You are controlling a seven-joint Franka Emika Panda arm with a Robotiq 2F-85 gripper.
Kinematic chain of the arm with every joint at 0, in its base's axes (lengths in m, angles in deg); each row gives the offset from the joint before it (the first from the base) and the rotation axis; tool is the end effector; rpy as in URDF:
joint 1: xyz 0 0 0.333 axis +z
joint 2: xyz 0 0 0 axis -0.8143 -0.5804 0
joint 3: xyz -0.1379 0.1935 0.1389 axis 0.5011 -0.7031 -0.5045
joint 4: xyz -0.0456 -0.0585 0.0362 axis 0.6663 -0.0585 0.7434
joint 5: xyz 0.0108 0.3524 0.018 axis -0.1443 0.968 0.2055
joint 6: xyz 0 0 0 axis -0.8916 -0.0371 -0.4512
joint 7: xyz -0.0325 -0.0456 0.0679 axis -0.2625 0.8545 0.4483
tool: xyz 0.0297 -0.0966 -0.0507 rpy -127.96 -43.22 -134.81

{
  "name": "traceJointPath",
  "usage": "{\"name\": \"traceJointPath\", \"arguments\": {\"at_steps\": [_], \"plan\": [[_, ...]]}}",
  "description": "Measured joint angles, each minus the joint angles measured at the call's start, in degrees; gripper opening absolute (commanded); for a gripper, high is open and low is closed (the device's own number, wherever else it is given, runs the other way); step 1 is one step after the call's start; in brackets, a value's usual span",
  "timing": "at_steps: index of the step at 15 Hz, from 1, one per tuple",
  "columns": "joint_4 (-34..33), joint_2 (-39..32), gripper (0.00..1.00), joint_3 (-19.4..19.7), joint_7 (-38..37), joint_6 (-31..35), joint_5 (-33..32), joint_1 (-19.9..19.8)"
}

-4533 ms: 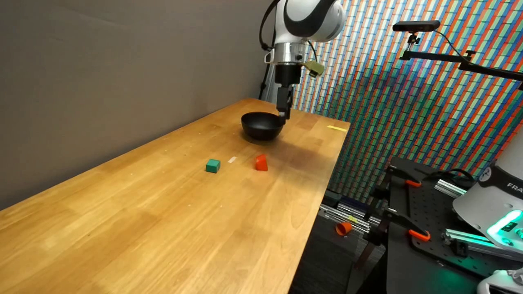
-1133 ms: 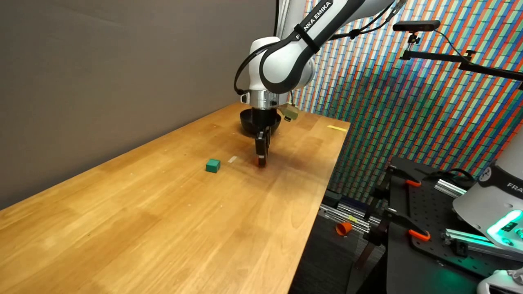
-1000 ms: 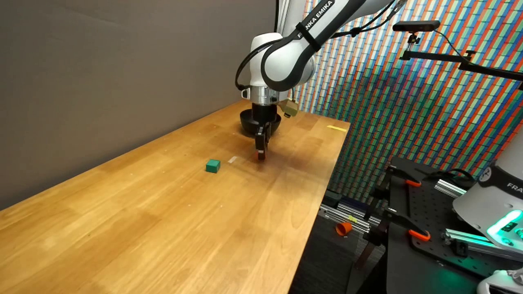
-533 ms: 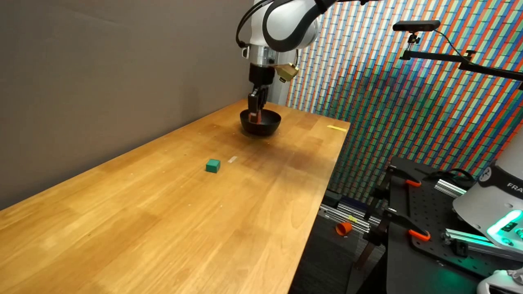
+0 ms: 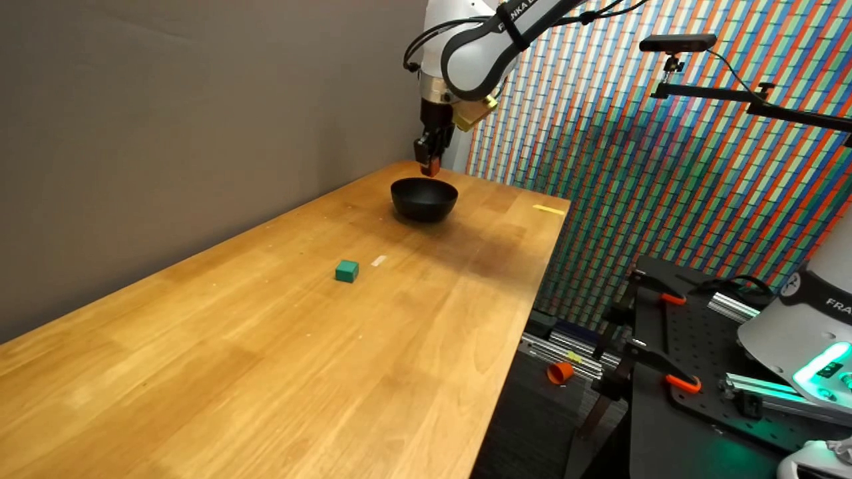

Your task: Put the orange and green blocks in the black bowl

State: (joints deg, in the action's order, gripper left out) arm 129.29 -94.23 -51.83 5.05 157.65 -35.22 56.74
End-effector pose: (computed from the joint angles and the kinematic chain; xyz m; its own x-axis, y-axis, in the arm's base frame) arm 0.6334 -0.0524 0.2439 0.9902 0.0390 0.1345 0.0069 -0.9729 0.2312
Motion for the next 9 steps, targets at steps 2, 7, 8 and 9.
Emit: {"name": "traceJointPath", "arguments": {"at_steps": [2,7,8,9], "plan": [[-1.7,-2.7,0.92,0.6,-1.1,-0.4,0.2,-0.2],[-4.7,-5.7,1.0,-7.1,4.7,-5.6,9.5,-3.2],[-5.4,-5.7,1.0,-9.2,6.4,-7.3,11.8,-3.6],[-6.2,-5.7,1.0,-11.1,7.9,-9.0,13.8,-3.7]]}}
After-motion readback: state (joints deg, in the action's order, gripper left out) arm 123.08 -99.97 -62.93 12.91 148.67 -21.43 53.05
